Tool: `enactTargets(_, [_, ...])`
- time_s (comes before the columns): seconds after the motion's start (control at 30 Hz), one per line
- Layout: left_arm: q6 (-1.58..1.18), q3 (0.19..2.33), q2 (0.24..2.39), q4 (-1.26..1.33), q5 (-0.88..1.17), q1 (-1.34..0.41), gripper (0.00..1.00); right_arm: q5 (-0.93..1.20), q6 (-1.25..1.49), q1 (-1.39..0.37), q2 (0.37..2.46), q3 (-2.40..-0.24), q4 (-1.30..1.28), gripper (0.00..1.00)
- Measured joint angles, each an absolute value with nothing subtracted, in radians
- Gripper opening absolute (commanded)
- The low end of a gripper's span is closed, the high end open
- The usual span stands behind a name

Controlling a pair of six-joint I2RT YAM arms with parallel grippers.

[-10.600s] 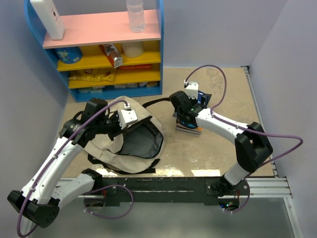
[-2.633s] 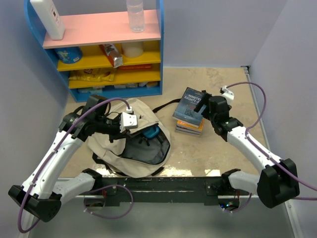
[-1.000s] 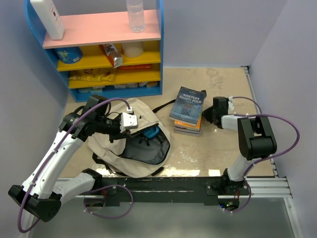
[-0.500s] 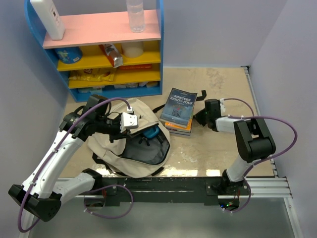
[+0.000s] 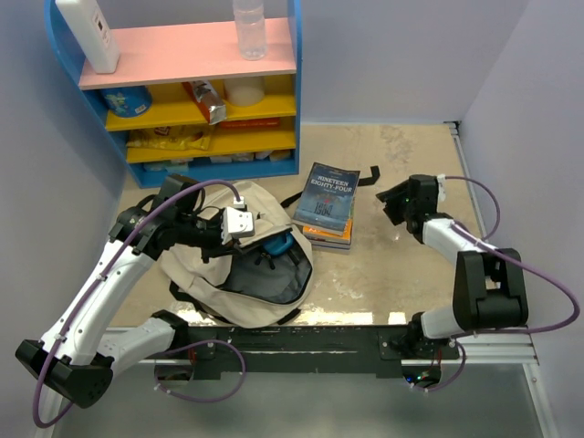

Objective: Pack the student bag
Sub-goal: Adjust the book at the center of the board, then pick up the book from the center of the board.

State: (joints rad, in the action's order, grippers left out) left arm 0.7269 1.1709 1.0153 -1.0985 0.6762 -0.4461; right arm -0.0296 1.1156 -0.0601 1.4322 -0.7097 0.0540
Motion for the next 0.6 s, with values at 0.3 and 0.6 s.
enactTargets(0.3, [0.727,1.171,1.015,-1.099,0.676,-0.446,0.00,0.078,1.040,-0.093,1.503,-0.816,0.160,0.57])
enactTargets(0.6, [0.727,1.171,1.019,-1.099,0.677,-0.446,0.00,0.125,0.956,-0.138,1.627,-0.969,0.196,0.57])
